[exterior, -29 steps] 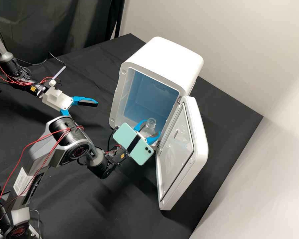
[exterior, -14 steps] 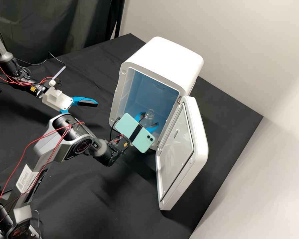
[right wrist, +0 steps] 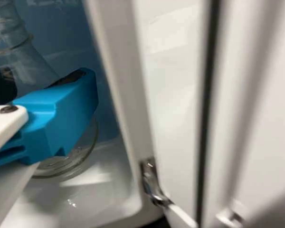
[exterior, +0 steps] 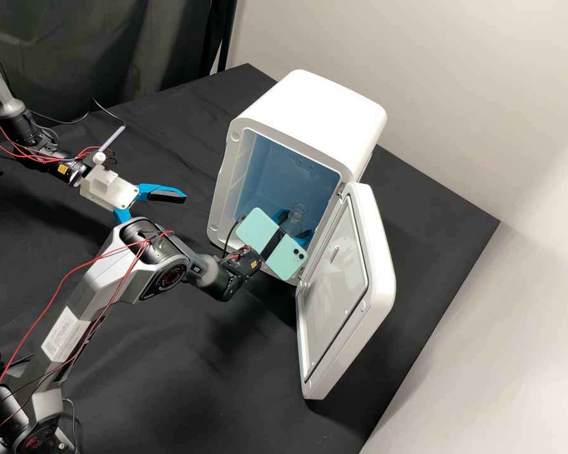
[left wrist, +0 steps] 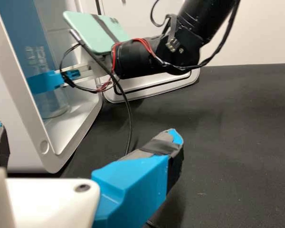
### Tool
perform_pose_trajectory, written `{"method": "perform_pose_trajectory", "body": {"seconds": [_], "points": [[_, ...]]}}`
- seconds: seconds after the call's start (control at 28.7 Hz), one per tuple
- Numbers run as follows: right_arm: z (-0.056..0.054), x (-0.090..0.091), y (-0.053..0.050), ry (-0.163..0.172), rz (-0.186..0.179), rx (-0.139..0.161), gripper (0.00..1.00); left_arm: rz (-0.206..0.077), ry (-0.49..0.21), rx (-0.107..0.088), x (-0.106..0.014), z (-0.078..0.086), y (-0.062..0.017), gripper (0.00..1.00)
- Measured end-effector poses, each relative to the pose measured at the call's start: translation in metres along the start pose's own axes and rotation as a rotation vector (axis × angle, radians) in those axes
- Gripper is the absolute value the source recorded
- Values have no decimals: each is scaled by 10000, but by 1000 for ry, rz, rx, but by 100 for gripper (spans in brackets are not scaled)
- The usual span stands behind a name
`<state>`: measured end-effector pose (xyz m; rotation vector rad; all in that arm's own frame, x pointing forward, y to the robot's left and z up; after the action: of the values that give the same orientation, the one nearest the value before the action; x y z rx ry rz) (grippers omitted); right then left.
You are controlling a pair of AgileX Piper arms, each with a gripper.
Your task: Place the flask in the incubator
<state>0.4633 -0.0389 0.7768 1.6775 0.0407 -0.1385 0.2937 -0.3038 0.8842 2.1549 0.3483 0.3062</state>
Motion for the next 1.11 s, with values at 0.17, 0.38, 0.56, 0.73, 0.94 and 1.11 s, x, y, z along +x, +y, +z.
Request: {"method": "perform_pose_trajectory", "body": {"seconds": [0.17,0.38,0.56,0.73,0.94,1.11], "points": [[-107,73,-83,6,-18,5,0,0,0,0,0,0,0,100],[-207,113,-156,13,-39,3,0,0,0,0,0,0,0,100],[-209,120,-153,7,-43,2,0,0,0,0,0,0,0,100],[-214,183,-144,11,-39,1,0,0,0,0,0,0,0,100],[-221,264,-130,4,-40,-1,0,0,0,0,0,0,0,100],[-260,328,-136,-4,-51,-5,0,0,0,0,0,0,0,100]]}}
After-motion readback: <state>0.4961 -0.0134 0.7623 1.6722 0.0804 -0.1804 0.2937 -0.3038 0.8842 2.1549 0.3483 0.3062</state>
